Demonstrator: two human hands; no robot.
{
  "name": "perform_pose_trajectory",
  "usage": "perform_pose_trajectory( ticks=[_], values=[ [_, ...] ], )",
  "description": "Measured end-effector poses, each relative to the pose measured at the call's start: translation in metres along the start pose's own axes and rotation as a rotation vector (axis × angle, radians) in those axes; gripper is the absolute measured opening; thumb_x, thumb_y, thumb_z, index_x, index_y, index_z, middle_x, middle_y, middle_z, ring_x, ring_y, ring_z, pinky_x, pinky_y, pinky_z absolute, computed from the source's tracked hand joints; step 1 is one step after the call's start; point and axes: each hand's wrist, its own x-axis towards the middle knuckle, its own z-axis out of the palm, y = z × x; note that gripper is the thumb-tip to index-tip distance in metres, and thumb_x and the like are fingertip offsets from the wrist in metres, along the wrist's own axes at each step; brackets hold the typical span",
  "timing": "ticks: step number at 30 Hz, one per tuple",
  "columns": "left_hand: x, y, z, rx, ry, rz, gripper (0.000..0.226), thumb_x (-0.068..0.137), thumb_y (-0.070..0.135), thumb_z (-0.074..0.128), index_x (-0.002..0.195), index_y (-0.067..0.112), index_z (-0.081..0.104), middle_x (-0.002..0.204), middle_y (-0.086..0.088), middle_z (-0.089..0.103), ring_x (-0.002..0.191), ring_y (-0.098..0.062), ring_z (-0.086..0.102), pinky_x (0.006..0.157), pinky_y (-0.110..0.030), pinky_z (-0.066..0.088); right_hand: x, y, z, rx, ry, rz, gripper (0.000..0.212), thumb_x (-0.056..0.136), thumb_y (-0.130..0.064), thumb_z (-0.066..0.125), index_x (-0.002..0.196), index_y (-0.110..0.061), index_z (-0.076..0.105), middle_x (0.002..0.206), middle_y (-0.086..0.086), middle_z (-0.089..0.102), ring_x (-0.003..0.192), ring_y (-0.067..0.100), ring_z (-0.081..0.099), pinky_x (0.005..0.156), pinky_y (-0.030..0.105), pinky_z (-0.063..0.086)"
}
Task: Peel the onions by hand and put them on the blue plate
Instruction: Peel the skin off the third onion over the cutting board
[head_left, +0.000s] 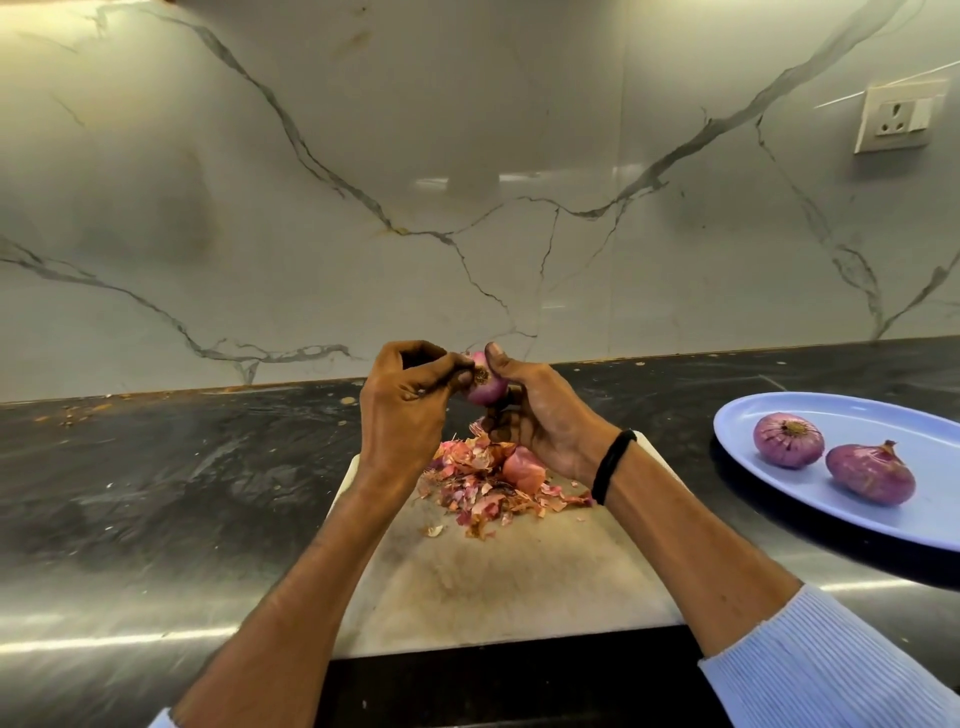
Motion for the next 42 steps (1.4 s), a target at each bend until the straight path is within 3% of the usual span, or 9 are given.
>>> perform_pose_trajectory(
  ticks=[4,7,11,15,20,24,28,35,42],
  values=[
    [-0.002,-0.002,0.004,0.199,0.039,0.09,0.017,0.089,0.009,0.073,0.104,0.003,0.075,0.111,-0.003,0.045,0.102,-0.013,0.049,0.085,-0.01,0.045,-0.001,0.001,0.002,-0.047,0.022,-0.013,0.06,0.096,-0.051,0.057,0.104,0.006,0.07,0.093,0.009,0.068,0.082,0.023,0.057,0.065,0.03,0.052],
    [-0.005,-0.003,0.006,0.281,0.048,0.115,0.016,0.09,0.006,0.07,0.104,0.002,0.075,0.111,-0.004,0.039,0.107,-0.015,0.039,0.086,-0.011,0.036,-0.002,0.0,0.005,-0.003,0.014,0.005,0.054,0.098,-0.048,0.056,0.111,0.003,0.068,0.094,0.011,0.07,0.081,0.024,0.059,0.064,0.03,0.053],
    [-0.003,-0.004,0.007,0.201,0.1,-0.008,0.019,0.092,0.008,0.069,0.109,0.001,0.073,0.111,-0.006,0.039,0.105,-0.02,0.045,0.086,-0.018,0.046,-0.003,-0.005,0.005,0.147,-0.013,0.031,0.048,0.101,-0.043,0.052,0.119,0.0,0.062,0.093,0.015,0.069,0.071,0.022,0.063,0.067,0.031,0.053],
    [0.001,-0.002,0.003,0.122,0.134,-0.043,0.021,0.094,0.014,0.066,0.114,0.009,0.071,0.118,-0.007,0.045,0.103,-0.012,0.049,0.086,-0.005,0.047,-0.004,-0.008,0.004,0.187,-0.007,0.032,0.047,0.1,-0.043,0.053,0.121,-0.001,0.06,0.089,0.015,0.068,0.07,0.023,0.065,0.07,0.032,0.053],
    [-0.002,0.004,0.004,0.02,0.051,0.006,0.03,0.09,0.025,0.071,0.119,0.019,0.071,0.115,0.001,0.067,0.101,-0.004,0.066,0.09,-0.017,0.054,-0.002,-0.006,0.004,0.145,-0.002,0.002,0.05,0.097,-0.048,0.056,0.12,-0.003,0.062,0.09,0.013,0.068,0.067,0.021,0.063,0.066,0.031,0.054],
    [0.0,0.007,0.001,-0.065,0.004,-0.039,0.03,0.087,0.024,0.073,0.117,0.022,0.071,0.11,0.003,0.071,0.099,0.0,0.068,0.088,-0.014,0.053,-0.001,-0.006,0.003,0.098,0.027,-0.036,0.052,0.094,-0.049,0.06,0.116,-0.002,0.065,0.092,0.015,0.067,0.065,0.019,0.062,0.063,0.031,0.055],
    [0.001,0.002,0.002,0.001,-0.01,0.014,0.027,0.088,0.02,0.073,0.113,0.012,0.075,0.111,-0.002,0.069,0.098,-0.007,0.068,0.083,-0.012,0.053,-0.001,-0.005,0.003,0.053,0.056,-0.056,0.052,0.093,-0.049,0.062,0.112,-0.001,0.067,0.083,0.011,0.067,0.066,0.02,0.061,0.059,0.03,0.054],
    [0.0,-0.003,0.002,0.126,-0.047,0.211,0.027,0.088,0.022,0.07,0.106,0.002,0.076,0.105,-0.008,0.068,0.084,-0.012,0.067,0.076,-0.014,0.056,0.002,-0.002,0.001,-0.035,0.117,-0.081,0.052,0.093,-0.05,0.063,0.104,0.0,0.068,0.089,0.014,0.065,0.077,0.025,0.058,0.058,0.03,0.053],
    [-0.003,0.0,0.004,0.101,-0.006,0.179,0.025,0.086,0.021,0.073,0.103,0.002,0.077,0.093,-0.005,0.071,0.078,-0.014,0.069,0.069,-0.023,0.058,0.004,-0.004,-0.001,-0.061,0.13,-0.108,0.056,0.093,-0.044,0.065,0.108,0.01,0.065,0.092,0.024,0.064,0.064,0.024,0.06,0.046,0.026,0.05]
  ],
)
